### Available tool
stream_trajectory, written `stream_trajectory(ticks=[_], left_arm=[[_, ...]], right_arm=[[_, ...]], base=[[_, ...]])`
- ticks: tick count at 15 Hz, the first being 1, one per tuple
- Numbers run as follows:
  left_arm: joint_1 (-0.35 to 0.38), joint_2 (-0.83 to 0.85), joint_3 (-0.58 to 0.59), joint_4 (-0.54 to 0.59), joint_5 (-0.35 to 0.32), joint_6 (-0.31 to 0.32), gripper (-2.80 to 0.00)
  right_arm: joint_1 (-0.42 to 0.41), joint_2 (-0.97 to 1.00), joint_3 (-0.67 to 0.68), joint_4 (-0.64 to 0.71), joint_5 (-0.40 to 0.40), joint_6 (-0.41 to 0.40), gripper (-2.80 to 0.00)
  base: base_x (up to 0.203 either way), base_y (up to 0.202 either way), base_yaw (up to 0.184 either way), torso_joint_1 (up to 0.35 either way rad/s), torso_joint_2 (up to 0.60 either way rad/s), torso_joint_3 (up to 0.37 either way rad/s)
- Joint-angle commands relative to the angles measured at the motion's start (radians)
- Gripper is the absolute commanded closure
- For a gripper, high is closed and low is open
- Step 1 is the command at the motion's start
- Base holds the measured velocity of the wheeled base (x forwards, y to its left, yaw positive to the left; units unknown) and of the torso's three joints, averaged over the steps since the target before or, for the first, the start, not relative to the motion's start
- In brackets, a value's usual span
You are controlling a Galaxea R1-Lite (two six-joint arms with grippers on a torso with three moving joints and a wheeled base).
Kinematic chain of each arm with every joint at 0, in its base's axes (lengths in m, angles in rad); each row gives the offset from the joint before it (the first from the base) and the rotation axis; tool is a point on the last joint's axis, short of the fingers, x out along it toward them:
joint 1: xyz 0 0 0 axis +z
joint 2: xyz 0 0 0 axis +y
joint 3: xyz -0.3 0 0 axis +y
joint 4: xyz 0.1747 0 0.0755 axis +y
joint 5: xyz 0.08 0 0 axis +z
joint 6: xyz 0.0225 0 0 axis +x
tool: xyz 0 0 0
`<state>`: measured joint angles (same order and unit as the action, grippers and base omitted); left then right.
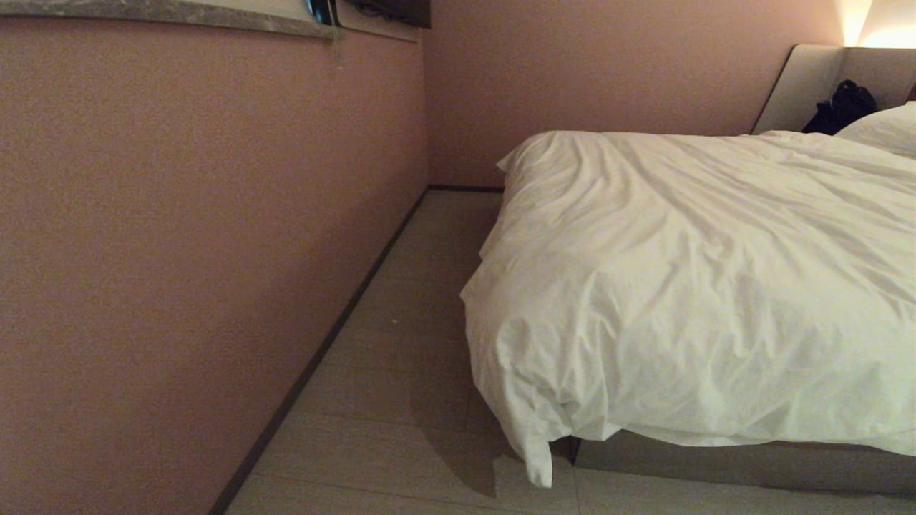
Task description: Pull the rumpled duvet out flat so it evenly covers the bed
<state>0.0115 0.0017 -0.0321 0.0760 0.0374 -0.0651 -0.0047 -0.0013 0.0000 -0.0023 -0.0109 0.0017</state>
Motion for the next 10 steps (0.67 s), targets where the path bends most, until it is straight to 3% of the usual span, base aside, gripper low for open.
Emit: stream_trajectory(ticks=[1, 10], left_arm=[[0.0, 0.0, 0.0, 0.001, 0.001, -0.001, 0.0], [0.001, 0.0, 0.0, 0.001, 0.001, -0.001, 0.0]], right_arm=[[0.0, 0.001, 0.0, -0.001, 0.001, 0.0, 0.0], [0.0, 0.001, 0.0, -0.002, 0.0, -0.002, 0.0]], base=[[0.0, 0.0, 0.0, 0.0, 0.0, 0.0], [0.0, 0.0, 0.0, 0.0, 0.0, 0.0]])
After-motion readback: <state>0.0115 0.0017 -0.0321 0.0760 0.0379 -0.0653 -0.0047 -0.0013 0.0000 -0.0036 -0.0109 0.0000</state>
